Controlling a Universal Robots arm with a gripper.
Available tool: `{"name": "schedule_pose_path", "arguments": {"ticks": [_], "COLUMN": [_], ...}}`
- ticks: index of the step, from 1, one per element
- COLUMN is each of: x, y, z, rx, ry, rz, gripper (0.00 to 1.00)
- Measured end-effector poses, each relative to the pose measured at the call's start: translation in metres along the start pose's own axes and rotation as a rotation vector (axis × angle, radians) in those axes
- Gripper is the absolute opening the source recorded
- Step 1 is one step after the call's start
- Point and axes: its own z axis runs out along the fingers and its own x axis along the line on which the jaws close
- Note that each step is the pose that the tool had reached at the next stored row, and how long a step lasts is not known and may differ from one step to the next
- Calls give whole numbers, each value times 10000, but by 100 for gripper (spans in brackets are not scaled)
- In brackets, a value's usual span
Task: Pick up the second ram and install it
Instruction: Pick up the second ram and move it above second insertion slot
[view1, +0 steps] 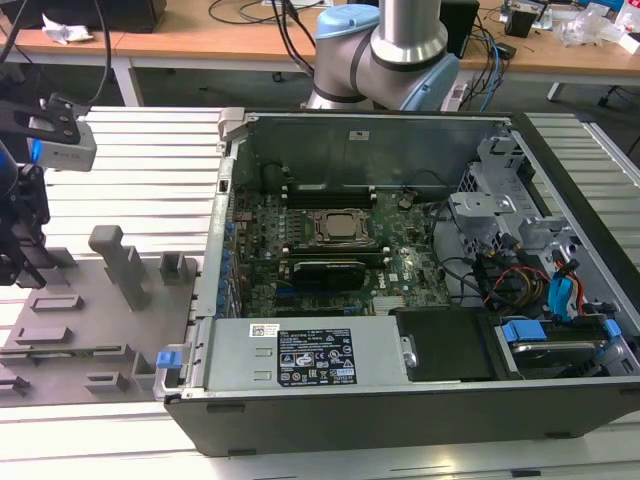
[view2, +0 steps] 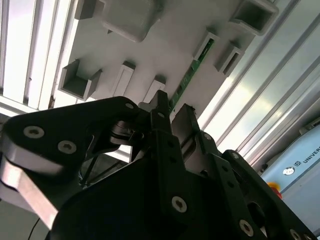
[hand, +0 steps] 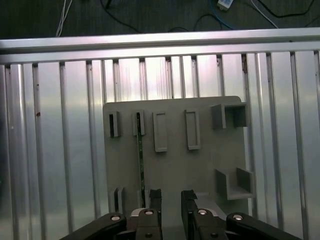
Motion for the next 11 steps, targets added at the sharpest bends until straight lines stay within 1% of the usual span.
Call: {"name": "schedule_pose_path", "arguments": {"ticks": [11], "x": [3], "y": [-3], "z": [86], "rx": [0], "ry": [0], "rz": [0], "gripper": [30]}}
